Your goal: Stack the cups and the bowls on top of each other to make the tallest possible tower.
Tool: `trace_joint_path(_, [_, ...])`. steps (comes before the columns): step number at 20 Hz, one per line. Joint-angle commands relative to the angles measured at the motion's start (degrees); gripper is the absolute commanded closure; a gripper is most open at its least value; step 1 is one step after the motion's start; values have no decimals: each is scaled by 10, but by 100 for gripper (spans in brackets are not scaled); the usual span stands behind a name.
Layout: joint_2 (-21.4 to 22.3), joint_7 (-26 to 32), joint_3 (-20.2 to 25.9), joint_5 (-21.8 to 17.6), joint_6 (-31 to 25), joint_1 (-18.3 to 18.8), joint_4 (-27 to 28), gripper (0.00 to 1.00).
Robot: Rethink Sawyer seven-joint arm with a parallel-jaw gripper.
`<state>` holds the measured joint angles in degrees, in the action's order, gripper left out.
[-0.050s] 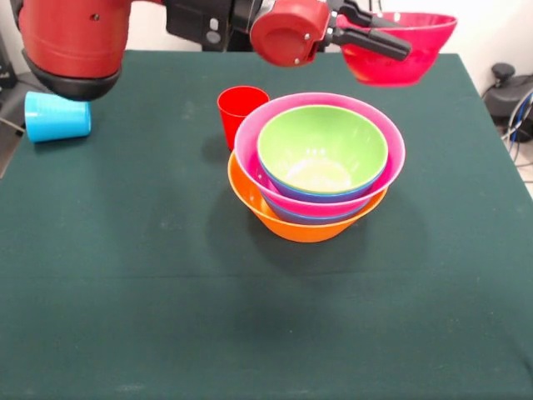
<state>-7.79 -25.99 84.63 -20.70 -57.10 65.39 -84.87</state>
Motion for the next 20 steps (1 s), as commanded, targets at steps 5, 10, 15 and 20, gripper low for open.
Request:
trace_joint_path(5, [-44, 209, -84, -36, -45, -19, 85, 100])
trace_joint_path(10, [-50, 222, -99, -40, -43, -21, 97, 100])
trace_joint_path(15, [-70, 249, -105, -39, -39, -17, 108, 100])
trace_joint_path(20, [-67, 246, -115, -34, -43, -19, 114, 100])
